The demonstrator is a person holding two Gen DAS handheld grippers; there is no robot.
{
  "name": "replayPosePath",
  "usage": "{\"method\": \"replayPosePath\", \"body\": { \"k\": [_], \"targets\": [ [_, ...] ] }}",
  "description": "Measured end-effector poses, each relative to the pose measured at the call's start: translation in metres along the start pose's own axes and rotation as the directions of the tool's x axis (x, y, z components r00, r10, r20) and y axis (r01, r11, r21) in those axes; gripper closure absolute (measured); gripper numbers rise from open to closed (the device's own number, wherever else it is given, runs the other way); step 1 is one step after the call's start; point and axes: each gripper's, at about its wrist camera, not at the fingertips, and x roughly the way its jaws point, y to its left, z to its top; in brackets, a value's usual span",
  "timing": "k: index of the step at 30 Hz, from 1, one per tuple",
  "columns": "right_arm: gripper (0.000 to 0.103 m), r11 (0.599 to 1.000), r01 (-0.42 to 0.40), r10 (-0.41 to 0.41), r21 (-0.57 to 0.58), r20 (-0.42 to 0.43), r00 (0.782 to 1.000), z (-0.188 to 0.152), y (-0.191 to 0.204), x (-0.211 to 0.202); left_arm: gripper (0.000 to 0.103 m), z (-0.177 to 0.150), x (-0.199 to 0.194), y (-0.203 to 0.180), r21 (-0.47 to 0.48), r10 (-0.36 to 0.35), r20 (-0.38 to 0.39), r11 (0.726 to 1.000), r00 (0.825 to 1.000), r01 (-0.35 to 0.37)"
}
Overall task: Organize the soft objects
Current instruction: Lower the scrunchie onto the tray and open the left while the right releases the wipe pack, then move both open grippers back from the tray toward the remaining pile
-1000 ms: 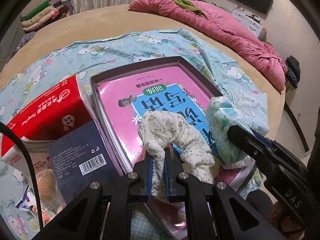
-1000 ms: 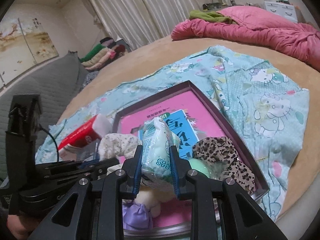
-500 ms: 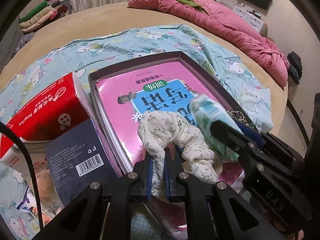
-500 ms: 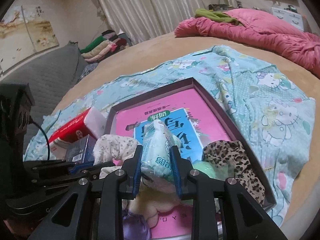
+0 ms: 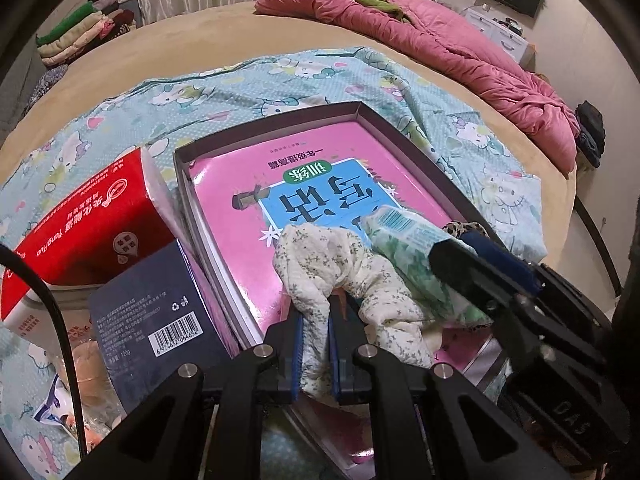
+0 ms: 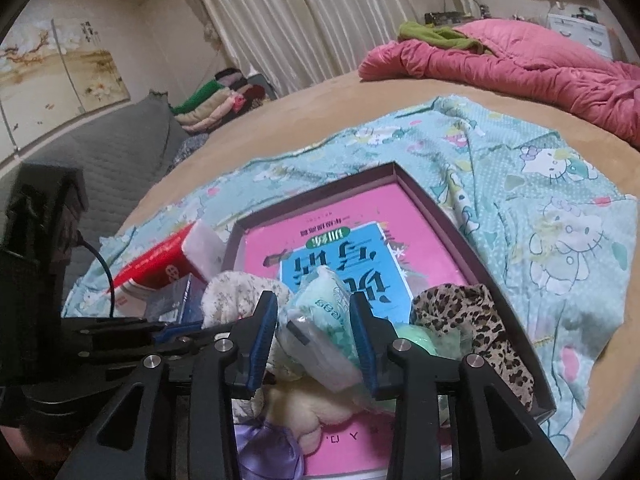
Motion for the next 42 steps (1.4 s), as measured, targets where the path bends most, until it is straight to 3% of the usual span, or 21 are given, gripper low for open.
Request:
{"method": "replayPosePath", "body": {
  "k": [11, 28, 42],
  "targets": [
    [0.048, 0.999, 0.032, -0.031, -0.008, 0.089, 0.996, 0.005, -0.002, -0.019, 0.084, 0.001, -0.005, -0.004, 0.005, -0.009, 0.014, 1.000, 1.000, 0.009],
    [0.032, 0.996, 0.086, -0.085, -0.004, 0.161, 0.983, 0.007, -0.007, -0.035, 0.044, 0.000, -0.037, -0.005, 0.000, 0.051, 0.078, 0.999, 0.996, -0.051],
    [0.026, 0.990, 0.129, -0.119, -0.055, 0.160, 0.980, 0.004, 0.004, -0.034, 0.029, -0.006, -0.059, 0.004, -0.010, 0.074, 0.123, 0.997, 0.990, -0.073]
  ]
}}
